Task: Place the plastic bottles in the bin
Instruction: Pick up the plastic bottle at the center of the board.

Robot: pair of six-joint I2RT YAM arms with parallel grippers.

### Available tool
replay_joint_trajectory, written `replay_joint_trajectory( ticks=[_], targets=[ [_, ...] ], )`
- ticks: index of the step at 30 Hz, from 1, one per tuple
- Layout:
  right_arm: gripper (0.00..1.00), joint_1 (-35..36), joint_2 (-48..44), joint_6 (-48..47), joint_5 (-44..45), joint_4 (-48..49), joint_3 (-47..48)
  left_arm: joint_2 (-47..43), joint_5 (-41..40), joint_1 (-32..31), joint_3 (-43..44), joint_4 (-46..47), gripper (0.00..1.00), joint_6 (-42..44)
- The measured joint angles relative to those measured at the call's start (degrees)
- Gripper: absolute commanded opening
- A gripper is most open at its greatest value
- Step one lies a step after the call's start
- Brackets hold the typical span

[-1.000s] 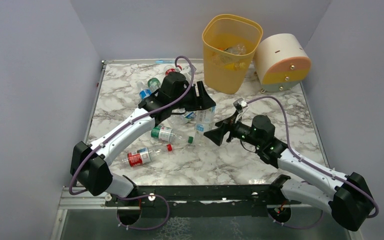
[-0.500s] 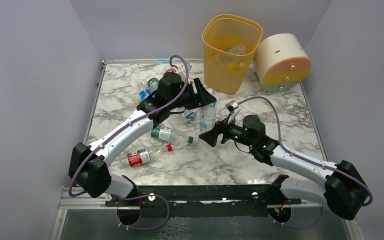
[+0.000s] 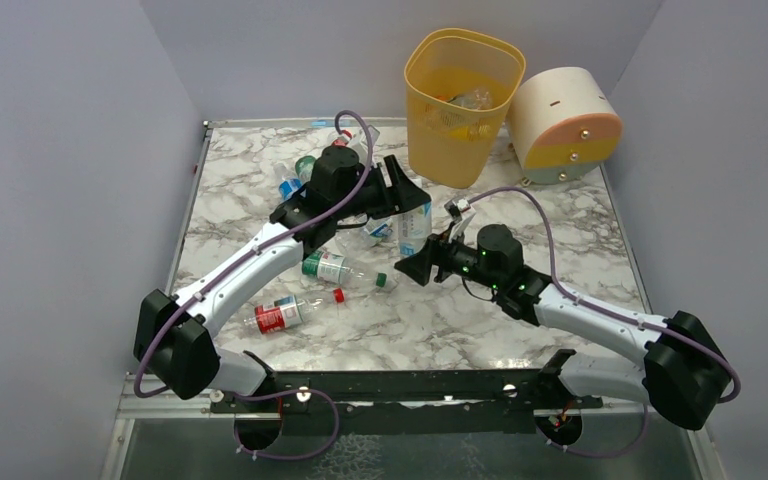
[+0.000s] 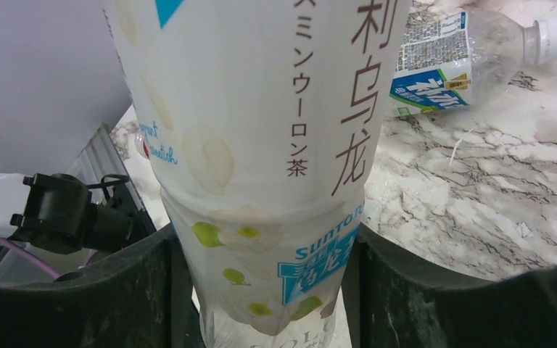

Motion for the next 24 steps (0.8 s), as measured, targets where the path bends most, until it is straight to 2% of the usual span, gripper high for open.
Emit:
replay_joint_trajectory(
  ticks=[3,4,5,6,18,24],
  targets=[
    [0.61,0.07,0.0,-0.02,0.15,-0.09,0.07,-0.22,-0.07,0.26,0.0,-0.24,0.79,0.52],
    [0.6,0.07,-0.02,-0.15,0.22,-0.33,0.11,-0.22,-0.24,0.31,0.0,-0.35,0.86,0.74],
    [0.6,0.07,-0.02,-0.13,0.31,-0.68,0.17,-0.26,-0.26,0.37,0.0,-0.52,0.97,0.63],
    [0.6,0.07,-0.02,-0.11,0.37,-1.03,0.2,-0.31,-0.33,0.37,0.02,-0.83,0.99,0.76],
    [0.6,0.15,-1.73,-0.26,1.6,-6.86,3.06,-5.29,-2.97,4.15,3.89,-7.43,0.99,4.9],
    [0.61,0.28,-1.51,-1.77,3.54,-12.35,10.86,-12.52,-6.4,6.71,4.07,-13.16,0.99,8.26]
  ],
)
